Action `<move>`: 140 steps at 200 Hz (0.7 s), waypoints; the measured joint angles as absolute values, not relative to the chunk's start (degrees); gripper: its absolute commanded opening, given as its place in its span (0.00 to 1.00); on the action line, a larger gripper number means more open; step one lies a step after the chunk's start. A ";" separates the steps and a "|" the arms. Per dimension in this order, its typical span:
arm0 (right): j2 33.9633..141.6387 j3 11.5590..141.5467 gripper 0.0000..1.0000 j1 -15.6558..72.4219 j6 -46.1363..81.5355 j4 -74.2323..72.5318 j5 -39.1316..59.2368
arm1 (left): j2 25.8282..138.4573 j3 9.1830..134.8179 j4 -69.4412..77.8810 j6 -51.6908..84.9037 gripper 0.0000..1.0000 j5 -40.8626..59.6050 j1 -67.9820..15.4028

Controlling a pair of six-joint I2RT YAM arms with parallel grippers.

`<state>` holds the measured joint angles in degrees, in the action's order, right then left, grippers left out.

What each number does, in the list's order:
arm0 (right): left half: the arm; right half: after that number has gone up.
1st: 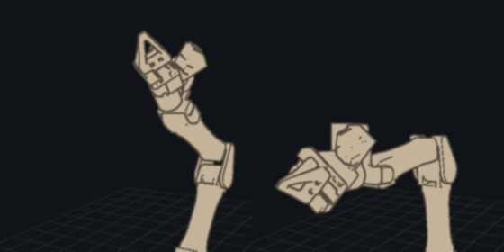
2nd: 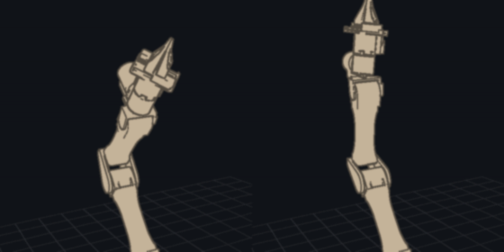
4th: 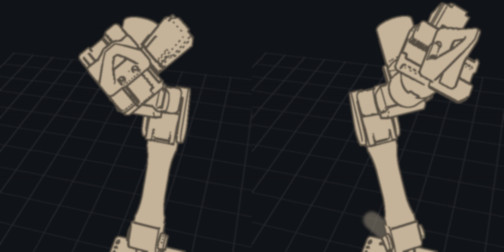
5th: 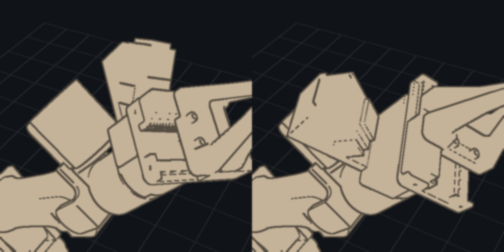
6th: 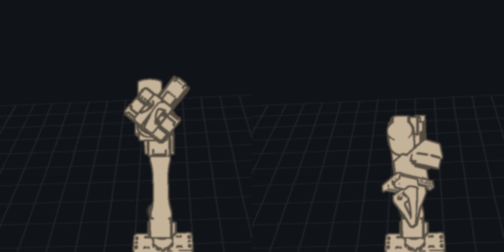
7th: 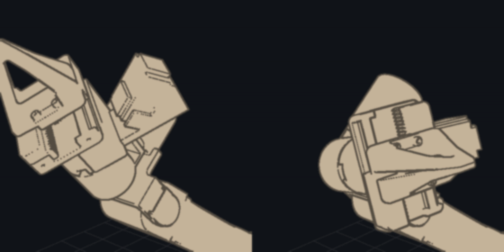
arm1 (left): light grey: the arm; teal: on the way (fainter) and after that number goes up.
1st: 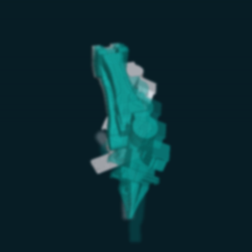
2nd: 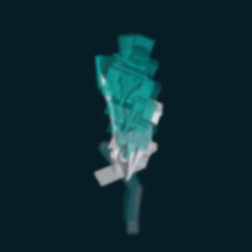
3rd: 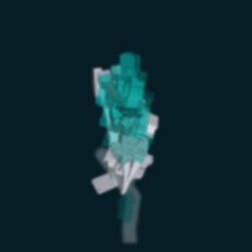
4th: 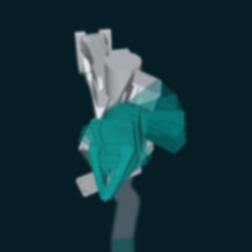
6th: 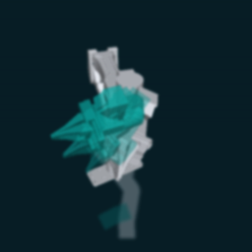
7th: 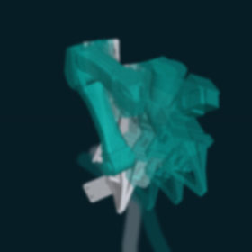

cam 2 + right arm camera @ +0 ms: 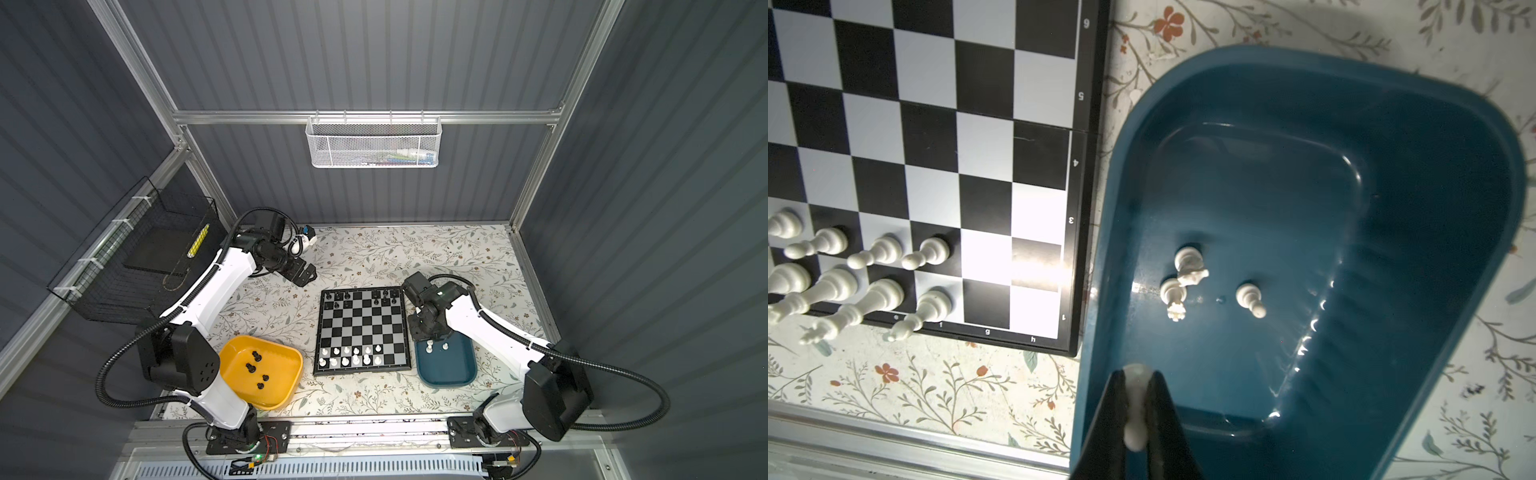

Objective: Set up the chess pieces on the board
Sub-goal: 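Carry the white pawn with the right gripper over the chessboard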

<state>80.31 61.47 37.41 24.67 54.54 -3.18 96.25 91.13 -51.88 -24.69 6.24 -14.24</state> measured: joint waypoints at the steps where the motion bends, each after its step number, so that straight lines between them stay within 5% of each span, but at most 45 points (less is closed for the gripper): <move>1: 80.34 61.52 0.09 37.45 24.69 54.54 -3.18 | 96.23 91.13 -51.88 -24.69 1.00 6.24 -14.24; 140: 87.29 66.41 0.09 44.60 25.96 52.66 -3.11 | 96.23 91.13 -51.86 -24.69 1.00 6.20 -14.28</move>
